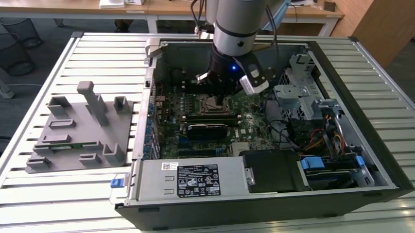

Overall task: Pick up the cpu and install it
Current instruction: 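Install the second cpu locking lever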

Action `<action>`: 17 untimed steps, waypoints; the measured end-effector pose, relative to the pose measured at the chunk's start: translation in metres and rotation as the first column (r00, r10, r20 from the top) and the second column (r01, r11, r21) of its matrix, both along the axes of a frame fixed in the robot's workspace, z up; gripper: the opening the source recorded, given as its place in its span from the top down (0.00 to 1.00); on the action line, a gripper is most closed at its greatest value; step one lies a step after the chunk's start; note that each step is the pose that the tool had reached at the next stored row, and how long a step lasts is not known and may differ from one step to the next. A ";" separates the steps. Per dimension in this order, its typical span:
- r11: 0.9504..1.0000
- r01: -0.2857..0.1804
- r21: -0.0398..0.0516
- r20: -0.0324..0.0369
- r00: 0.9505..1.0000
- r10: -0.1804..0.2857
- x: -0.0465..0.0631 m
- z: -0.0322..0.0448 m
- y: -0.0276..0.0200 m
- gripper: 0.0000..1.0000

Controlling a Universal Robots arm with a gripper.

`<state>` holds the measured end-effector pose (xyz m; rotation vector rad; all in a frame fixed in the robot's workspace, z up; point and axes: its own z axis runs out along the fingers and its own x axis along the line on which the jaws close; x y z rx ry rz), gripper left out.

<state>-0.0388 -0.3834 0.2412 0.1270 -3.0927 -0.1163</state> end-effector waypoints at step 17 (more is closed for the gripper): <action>1.000 0.000 0.002 -0.001 1.000 0.000 -0.008 -0.0026 -0.0034 0.89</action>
